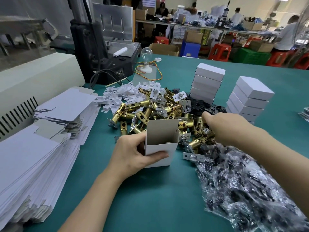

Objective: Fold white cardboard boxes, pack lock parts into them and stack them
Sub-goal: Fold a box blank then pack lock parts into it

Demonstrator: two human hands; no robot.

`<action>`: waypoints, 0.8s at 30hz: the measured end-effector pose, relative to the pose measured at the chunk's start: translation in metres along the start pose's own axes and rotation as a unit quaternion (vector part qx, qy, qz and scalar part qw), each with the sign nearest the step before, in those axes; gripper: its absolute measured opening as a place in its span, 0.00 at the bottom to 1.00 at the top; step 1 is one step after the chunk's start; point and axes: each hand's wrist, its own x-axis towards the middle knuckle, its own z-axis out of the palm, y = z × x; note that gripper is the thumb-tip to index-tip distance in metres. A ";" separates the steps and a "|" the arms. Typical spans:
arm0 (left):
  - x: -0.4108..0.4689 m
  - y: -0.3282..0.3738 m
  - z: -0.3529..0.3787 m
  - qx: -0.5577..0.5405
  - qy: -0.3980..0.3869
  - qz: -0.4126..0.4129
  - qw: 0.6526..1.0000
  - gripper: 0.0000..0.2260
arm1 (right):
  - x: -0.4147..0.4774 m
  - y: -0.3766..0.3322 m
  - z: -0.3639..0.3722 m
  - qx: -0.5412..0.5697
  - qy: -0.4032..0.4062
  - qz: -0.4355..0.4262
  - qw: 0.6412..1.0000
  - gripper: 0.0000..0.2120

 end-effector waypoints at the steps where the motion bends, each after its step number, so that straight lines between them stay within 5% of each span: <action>1: 0.000 0.000 0.000 0.000 0.000 0.000 1.000 0.19 | 0.002 0.004 -0.002 0.018 0.001 -0.006 1.000 0.22; 5: 0.001 0.000 0.000 -0.004 0.000 -0.006 1.000 0.19 | 0.003 0.020 -0.019 0.052 0.026 0.005 0.998 0.27; 10: 0.002 0.001 0.000 -0.003 0.008 -0.043 0.999 0.16 | -0.001 0.039 -0.052 0.228 0.111 -0.014 0.967 0.20; 13: 0.003 0.000 0.001 -0.003 0.018 -0.091 0.996 0.19 | -0.005 0.032 -0.062 0.378 0.187 -0.067 0.904 0.17; 19: 0.003 0.001 0.001 0.006 0.023 -0.137 0.990 0.29 | -0.013 -0.011 -0.066 0.655 0.246 -0.212 0.682 0.14; 21: 0.003 0.000 0.001 0.004 0.025 -0.143 0.989 0.30 | -0.009 -0.026 -0.064 0.667 0.266 -0.234 0.655 0.13; 24: 0.002 0.001 0.001 0.006 0.031 -0.126 0.992 0.29 | -0.002 -0.047 -0.057 0.621 0.307 -0.235 0.682 0.10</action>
